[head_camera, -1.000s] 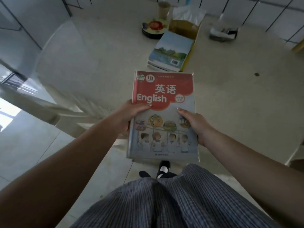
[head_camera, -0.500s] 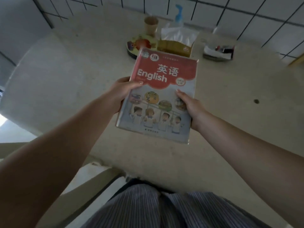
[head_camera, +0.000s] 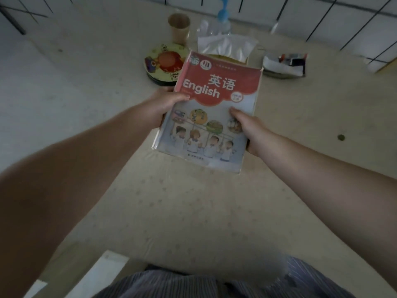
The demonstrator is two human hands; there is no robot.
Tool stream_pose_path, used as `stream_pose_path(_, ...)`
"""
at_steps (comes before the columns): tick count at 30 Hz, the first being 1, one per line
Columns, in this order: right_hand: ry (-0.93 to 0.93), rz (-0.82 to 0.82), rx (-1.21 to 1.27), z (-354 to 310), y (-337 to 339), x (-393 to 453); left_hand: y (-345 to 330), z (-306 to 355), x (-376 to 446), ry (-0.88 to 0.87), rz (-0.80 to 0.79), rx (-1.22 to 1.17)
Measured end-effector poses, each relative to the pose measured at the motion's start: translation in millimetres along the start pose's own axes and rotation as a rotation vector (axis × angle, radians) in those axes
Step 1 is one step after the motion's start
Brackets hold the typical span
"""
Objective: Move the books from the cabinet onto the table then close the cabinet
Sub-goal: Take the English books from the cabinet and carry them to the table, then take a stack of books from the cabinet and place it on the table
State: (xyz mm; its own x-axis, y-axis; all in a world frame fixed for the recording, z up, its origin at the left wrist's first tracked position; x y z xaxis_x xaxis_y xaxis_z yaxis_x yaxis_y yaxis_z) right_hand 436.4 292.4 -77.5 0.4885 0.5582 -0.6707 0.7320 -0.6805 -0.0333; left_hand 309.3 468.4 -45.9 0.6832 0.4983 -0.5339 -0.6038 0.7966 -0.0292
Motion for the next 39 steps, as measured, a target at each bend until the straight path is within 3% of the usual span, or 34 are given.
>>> stream_pose_path(19,0.044,0.079,-0.219,-6.2,15.1,11.5,11.0,-14.1,14.4,0.019,0.011,0.107)
stream_pose_path(24,0.020,0.017,-0.199,5.3,10.3,-12.8,17.7,-27.2,-10.7,0.019,0.029,0.136)
stream_pose_path(28,-0.003,-0.047,-0.249,29.8,10.3,-40.9,25.0,-47.4,-38.7,0.030,0.141,0.120)
stream_pose_path(39,-0.099,-0.374,-0.266,125.4,6.1,-119.7,-21.0,-135.2,-159.6,0.059,0.426,-0.283)
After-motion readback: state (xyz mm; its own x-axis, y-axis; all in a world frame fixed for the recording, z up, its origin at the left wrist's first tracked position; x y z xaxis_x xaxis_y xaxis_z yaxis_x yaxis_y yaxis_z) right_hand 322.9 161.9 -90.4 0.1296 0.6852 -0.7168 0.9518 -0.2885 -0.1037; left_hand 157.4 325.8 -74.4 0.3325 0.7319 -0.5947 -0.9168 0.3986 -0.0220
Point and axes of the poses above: each hand's wrist, its own x-axis towards the middle knuckle, its own y-axis out of the back of the hand, z = x × y, the point moved 10 cm from there along x, towards the middle knuckle, and after that the axes turned 9 degrees about -z, right-handed, at the moved point
